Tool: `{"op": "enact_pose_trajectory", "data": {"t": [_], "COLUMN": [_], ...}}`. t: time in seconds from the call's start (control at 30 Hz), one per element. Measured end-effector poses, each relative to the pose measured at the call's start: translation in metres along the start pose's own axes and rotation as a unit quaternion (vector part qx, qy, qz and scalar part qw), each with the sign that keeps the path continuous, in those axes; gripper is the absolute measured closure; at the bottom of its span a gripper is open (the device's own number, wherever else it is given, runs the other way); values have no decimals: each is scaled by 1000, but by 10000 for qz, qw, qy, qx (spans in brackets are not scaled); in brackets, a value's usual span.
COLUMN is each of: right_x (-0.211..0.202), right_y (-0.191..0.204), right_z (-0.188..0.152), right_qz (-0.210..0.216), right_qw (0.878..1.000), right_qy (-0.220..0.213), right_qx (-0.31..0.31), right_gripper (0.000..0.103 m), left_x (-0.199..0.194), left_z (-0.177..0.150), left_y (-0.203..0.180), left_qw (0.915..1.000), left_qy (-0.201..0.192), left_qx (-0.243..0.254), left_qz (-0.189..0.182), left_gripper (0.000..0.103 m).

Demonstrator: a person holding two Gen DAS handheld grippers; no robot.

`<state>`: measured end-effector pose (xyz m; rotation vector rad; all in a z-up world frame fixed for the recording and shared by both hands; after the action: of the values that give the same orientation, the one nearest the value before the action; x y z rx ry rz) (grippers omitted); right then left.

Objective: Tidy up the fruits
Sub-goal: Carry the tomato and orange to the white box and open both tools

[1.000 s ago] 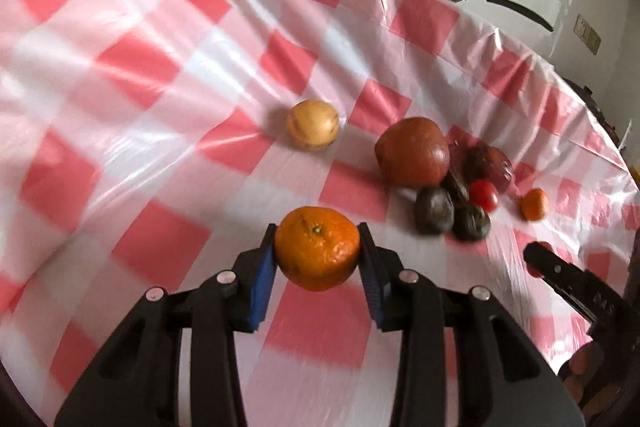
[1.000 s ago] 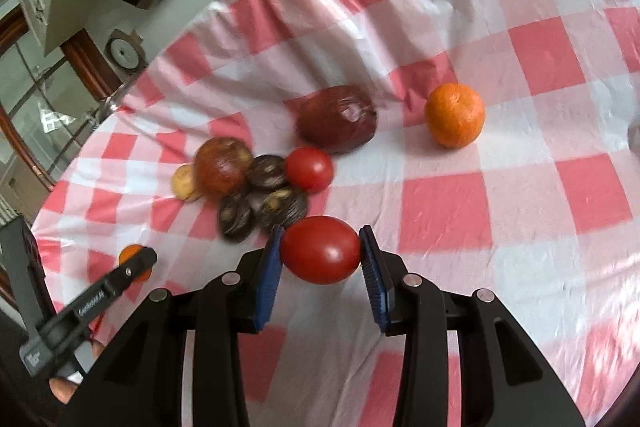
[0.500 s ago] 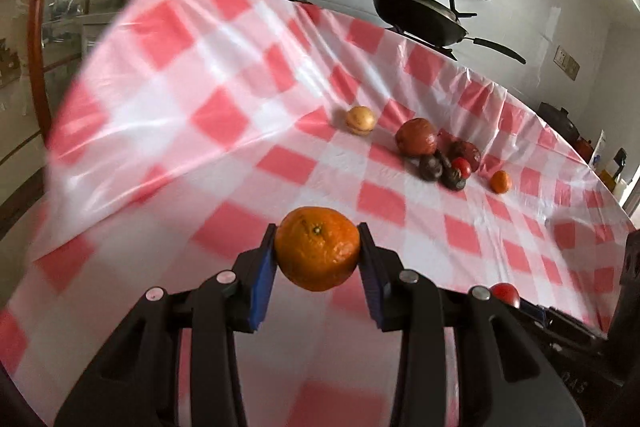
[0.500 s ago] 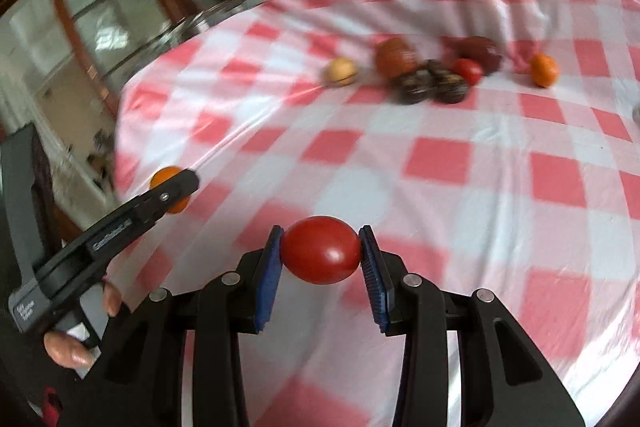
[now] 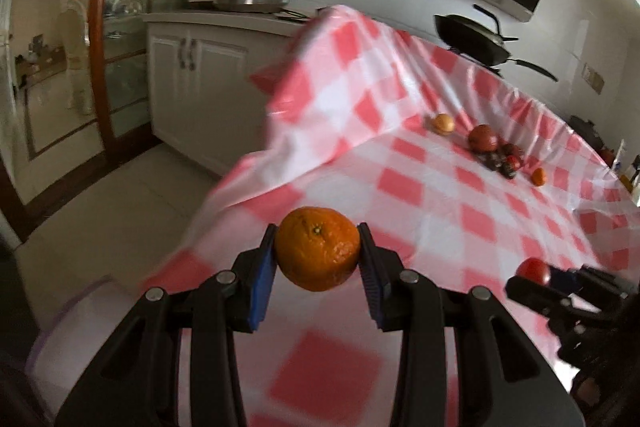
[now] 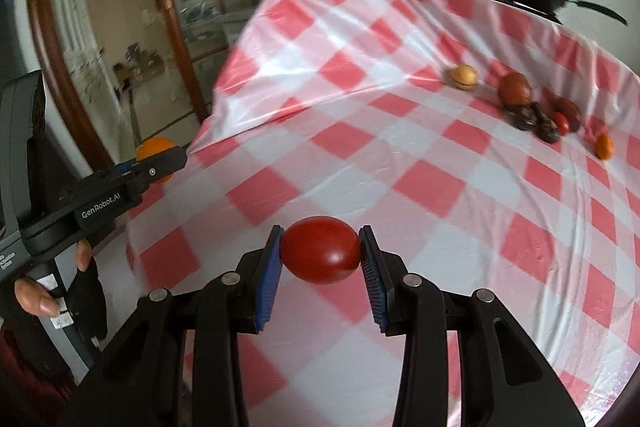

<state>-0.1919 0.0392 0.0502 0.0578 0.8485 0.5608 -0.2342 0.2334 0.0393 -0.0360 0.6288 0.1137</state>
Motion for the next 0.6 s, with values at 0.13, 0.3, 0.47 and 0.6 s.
{"op": "enact_pose_trajectory", "data": {"t": [0.13,0.3,0.47,0.6], "right_x": [7,13,22,27], "right_y": [38,82,127,160], "right_z": [-16,-37,-62,-87], "right_qz": [39,144,313,502], "right_qw": [9988,9939,9851,9740], "right_qy": [162,325,572,765], "right_qx": [-458,-1046,-1593,-2075], "right_gripper": [65,65,65,65], "left_x": [-16,-39,-53,-51], "left_z": [-27,-56,-88,-111], "left_y": [33,70,105,128], "left_qw": [9996,9979,9944,9906], "left_qy": [133,240,444,663], "left_qx": [-133,-300,-521,-726], "left_qz": [222,523,804,946], "left_gripper": [64,64,64,64]}}
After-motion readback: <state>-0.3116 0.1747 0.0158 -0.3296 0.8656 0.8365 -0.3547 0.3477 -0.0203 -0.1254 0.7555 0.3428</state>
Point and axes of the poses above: each gripper's, at about its wrist camera, not at the fingertips, and x roughly the way its jaws point, y to its left, z to its top, the point moved 2 cm from there along x, roughly the way its jaws point, and after that the axes turned 14 degrees about x, right-handed, at the moved point
